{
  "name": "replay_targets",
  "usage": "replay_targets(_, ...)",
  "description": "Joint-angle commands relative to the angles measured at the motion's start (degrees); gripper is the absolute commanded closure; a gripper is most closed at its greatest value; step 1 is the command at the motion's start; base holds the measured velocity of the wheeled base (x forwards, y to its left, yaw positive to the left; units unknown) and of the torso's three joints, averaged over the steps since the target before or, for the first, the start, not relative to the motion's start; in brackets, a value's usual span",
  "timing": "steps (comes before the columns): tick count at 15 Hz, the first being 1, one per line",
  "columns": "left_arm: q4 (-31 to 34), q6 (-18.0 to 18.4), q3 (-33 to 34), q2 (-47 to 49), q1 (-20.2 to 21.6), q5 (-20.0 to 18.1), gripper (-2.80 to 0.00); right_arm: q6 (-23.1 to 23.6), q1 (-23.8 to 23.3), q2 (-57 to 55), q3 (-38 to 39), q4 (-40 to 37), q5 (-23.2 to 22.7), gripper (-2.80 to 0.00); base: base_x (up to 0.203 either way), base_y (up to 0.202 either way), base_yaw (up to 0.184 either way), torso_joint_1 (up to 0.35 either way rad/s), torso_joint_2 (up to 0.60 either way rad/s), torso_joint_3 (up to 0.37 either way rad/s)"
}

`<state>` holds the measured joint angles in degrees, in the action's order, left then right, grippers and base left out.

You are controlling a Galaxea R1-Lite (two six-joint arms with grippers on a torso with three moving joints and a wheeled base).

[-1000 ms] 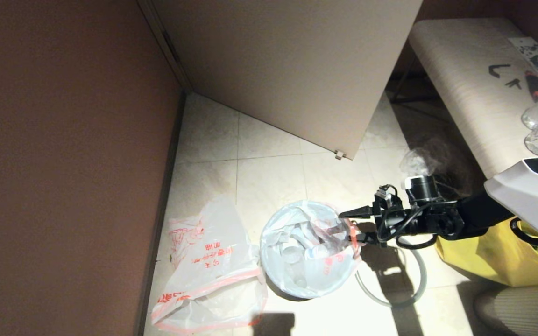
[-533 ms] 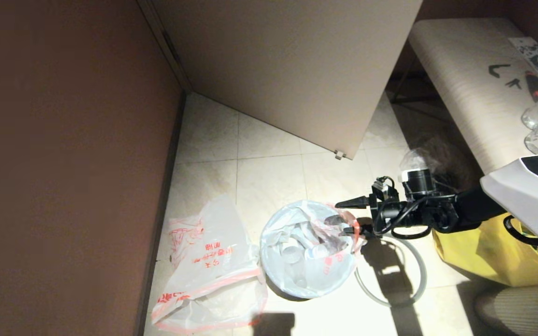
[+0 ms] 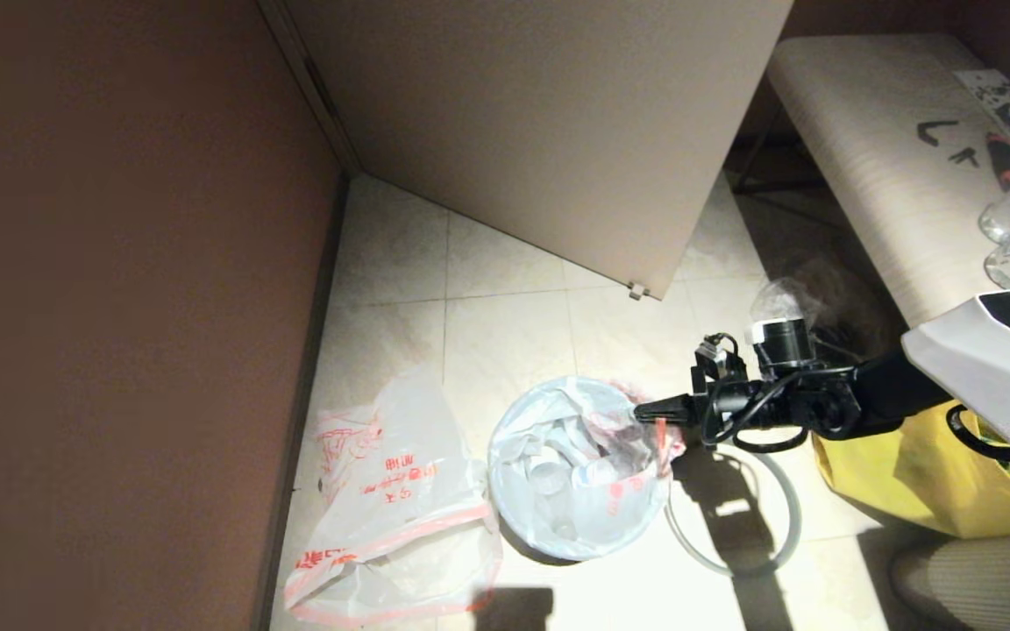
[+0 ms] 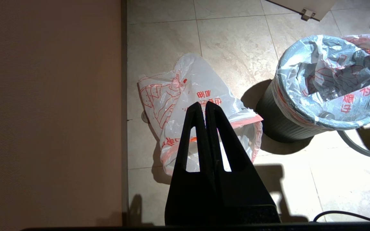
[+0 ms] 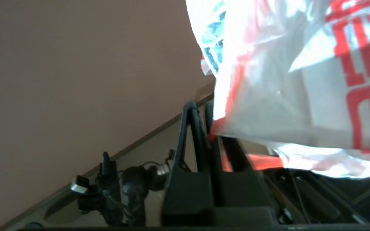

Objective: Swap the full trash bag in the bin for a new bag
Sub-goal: Place the trash bag on the floor

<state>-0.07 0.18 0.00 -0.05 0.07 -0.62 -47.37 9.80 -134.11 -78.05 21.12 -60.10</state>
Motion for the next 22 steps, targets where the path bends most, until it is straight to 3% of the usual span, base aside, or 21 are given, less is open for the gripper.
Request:
replay_targets(1,0.0,0.0,0.1,0.0,0.0,0.0,0.0,-0.3,0.0,0.8,0.3,0.2,-0.4,0.0,0.0,0.0,0.0,0.0,0.0,0.0)
replay_targets(11,0.0,0.0,0.1,0.0,0.0,0.0,0.0,-0.3,-0.2,-0.1,0.4,0.4,-0.5,0.0,0.0,0.0,0.0,0.0,0.0,0.0)
replay_targets(14,0.7,2.9,-0.1,0.2,-0.2,-0.7,0.0,-0.3,-0.5,-0.2,0.4,0.4,-0.5,0.0,0.0,0.0,0.0,0.0,0.0,0.0)
replay_targets(15,0.5,6.9,-1.4,1.0,-0.2,-1.1,0.0,-0.3,-0.6,-0.3,0.4,0.4,-0.5,0.0,0.0,0.0,0.0,0.0,0.0,0.0)
replay_targets(18,0.3,8.9,-14.6,13.9,-0.2,-3.6,0.0,-0.3,-0.6,-0.2,0.4,0.4,-0.5,0.0,0.0,0.0,0.0,0.0,0.0,0.0)
replay_targets(22,0.7,13.4,-28.1,40.0,-1.2,-14.8,0.0,-0.3,-0.6,-0.2,0.4,0.4,-0.5,0.0,0.0,0.0,0.0,0.0,0.0,0.0)
